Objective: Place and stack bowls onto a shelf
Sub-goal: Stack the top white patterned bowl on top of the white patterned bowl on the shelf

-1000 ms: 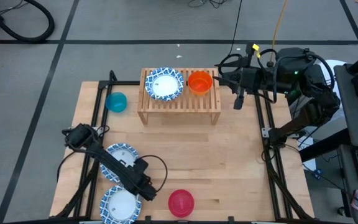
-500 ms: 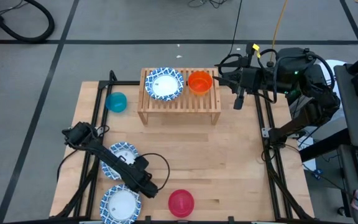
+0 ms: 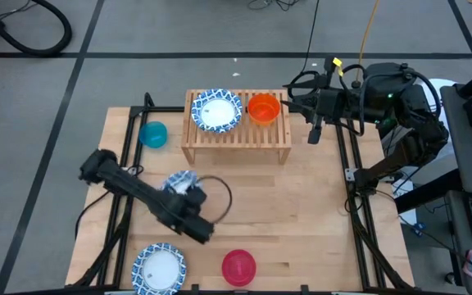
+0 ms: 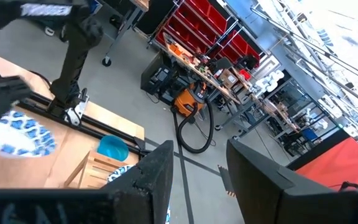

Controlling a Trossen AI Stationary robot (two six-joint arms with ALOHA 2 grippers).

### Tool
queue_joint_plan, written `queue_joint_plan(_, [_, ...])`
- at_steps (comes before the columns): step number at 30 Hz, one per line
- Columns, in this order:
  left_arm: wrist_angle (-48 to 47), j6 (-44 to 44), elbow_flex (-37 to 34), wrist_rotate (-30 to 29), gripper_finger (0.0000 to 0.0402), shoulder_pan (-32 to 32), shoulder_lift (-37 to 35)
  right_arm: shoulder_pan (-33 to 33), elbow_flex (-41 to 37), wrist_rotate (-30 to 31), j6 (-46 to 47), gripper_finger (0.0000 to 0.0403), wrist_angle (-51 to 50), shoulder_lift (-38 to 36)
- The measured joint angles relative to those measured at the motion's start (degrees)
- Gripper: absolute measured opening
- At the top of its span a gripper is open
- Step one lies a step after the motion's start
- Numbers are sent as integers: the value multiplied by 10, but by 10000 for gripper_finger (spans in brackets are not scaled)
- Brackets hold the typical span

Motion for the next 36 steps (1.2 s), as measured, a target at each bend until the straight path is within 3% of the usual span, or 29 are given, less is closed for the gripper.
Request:
queue_joint_plan(7, [-2,90,22,-94,3,60,-74,0,0,41,7,144,-8,-13])
queue_joint_plan(13, [-3,230,45,-124,3,138,-107,0,0,45,9,144,-7,-32])
queue_joint_plan(19, [-2,376,113,-164,3,217,-109,0,0,45,35,144,-7,-43])
queue_joint_plan(26, [-2,536,183,-166,3,324,-109,0,0,45,36,144,-8,-42])
queue_joint_plan(36, [6,754,189,-159,3,442,-82,0,0,45,37,144,-17,-42])
